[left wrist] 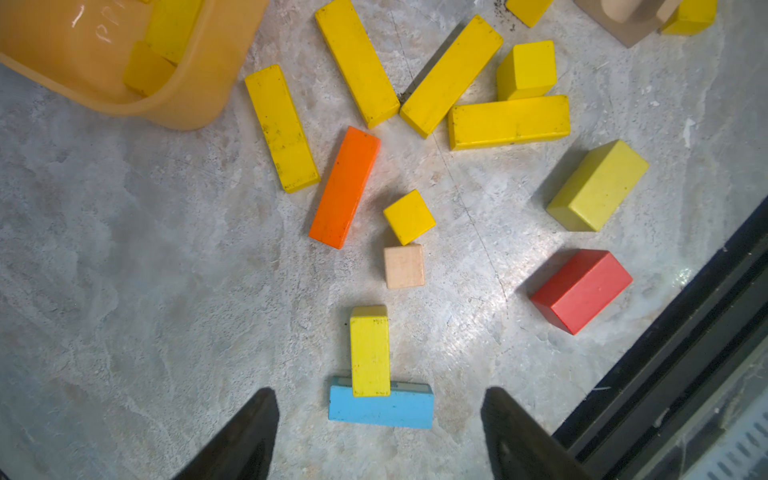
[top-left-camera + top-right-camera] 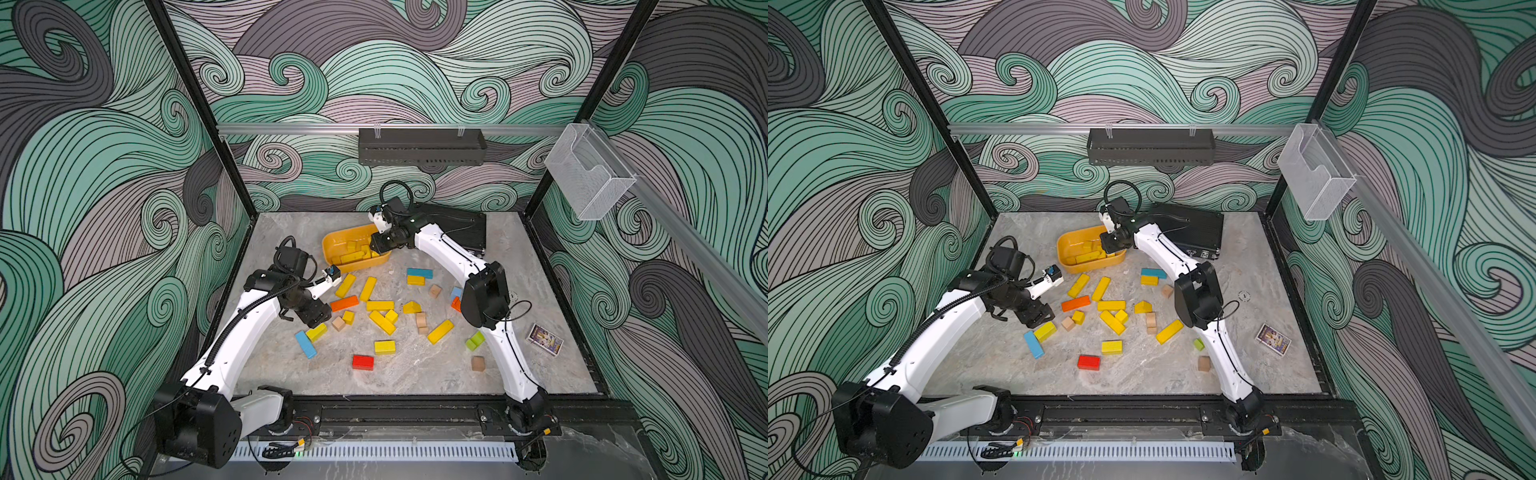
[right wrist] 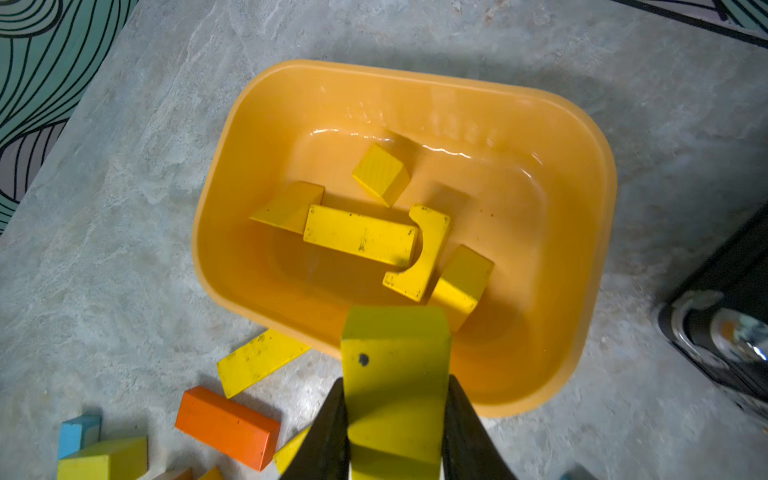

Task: Pick out the yellow building blocks
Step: Place the building block in the storage box.

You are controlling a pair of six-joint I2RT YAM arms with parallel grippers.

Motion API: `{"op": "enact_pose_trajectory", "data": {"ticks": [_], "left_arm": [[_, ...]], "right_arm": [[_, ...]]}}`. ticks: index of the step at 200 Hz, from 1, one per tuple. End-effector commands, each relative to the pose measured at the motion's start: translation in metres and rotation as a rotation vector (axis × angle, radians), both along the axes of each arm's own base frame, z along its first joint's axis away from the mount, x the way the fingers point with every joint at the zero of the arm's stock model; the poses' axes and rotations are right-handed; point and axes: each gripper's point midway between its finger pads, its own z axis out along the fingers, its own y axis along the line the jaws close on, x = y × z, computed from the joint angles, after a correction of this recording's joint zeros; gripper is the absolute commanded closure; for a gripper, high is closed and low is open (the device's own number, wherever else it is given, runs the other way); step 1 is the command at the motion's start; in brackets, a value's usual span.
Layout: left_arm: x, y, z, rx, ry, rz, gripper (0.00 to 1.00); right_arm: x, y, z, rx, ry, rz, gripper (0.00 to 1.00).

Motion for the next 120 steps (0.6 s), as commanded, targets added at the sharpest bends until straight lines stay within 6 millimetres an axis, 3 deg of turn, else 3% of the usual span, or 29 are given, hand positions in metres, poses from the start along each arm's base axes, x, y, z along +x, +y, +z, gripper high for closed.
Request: {"op": "enact_pose_trajectory", "data": {"ticks": [1,55,120], "left_arm": [[-0.005,-0.005,-0.001,-0.016,0.014,-0.04,0.22],[0.003,-0.008,-0.008,-0.003,-0.004,-0.077,0.23],[0.013,-0.022,-0.022,0.026,0.031,-0.136,0.24]], "right_arm": [[0.013,0.005,-0.007,0.029,-0.007,0.012,0.87],[0.019,0.002,-0.04,-0.003,0.027,-0.001,0.79],[0.017,-0.001,-0.04,-0.024,0.015,0.011,0.64]]}}
